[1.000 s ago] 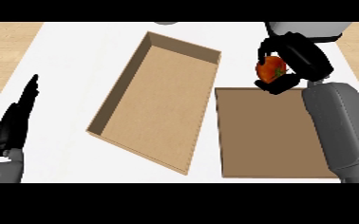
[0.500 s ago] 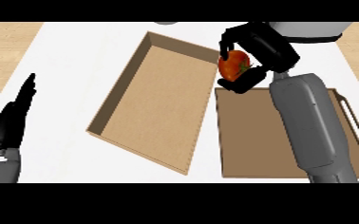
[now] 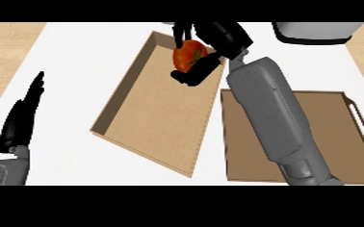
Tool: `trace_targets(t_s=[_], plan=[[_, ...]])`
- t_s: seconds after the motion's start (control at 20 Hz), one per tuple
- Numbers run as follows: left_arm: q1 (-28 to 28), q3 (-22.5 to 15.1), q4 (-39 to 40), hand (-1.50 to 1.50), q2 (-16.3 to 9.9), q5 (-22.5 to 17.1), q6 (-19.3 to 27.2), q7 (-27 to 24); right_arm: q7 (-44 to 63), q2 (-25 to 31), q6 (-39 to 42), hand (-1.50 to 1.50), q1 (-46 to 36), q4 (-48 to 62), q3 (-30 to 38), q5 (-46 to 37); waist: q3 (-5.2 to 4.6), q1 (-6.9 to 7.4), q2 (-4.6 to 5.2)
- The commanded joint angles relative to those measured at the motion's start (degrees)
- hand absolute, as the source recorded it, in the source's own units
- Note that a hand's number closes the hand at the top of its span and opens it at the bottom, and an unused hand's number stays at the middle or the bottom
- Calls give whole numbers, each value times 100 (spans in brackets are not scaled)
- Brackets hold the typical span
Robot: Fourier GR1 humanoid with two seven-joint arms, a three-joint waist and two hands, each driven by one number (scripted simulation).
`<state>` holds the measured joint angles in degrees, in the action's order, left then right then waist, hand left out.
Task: Pick the tomato from the tray and place it in the cardboard box
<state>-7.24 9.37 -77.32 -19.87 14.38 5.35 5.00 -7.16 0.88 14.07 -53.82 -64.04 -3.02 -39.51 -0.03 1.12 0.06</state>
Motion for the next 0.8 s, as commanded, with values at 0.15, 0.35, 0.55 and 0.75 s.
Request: trace_targets(t_s=[0.15, 0.35, 0.55, 0.75], plan=[[-221, 84, 248, 0, -42, -24, -105, -174, 397, -86, -1015, 150, -1047, 1628, -768, 934, -1, 81, 32], [-193, -105, 161, 0, 73, 95, -108, -107, 316, -87, -1624, 150, -1360, 2573, -1412, 1410, -3, 227, 68], [-654, -114, 229, 0, 97, 103, -109, 195, 642, -87, -2193, 150, -1547, 2868, -2272, 1742, -5, 320, 75], [-429, -148, 267, 0, 61, 96, -217, -194, 812, -87, -2336, -150, -1577, 3434, -2216, 2398, -8, 513, 132]])
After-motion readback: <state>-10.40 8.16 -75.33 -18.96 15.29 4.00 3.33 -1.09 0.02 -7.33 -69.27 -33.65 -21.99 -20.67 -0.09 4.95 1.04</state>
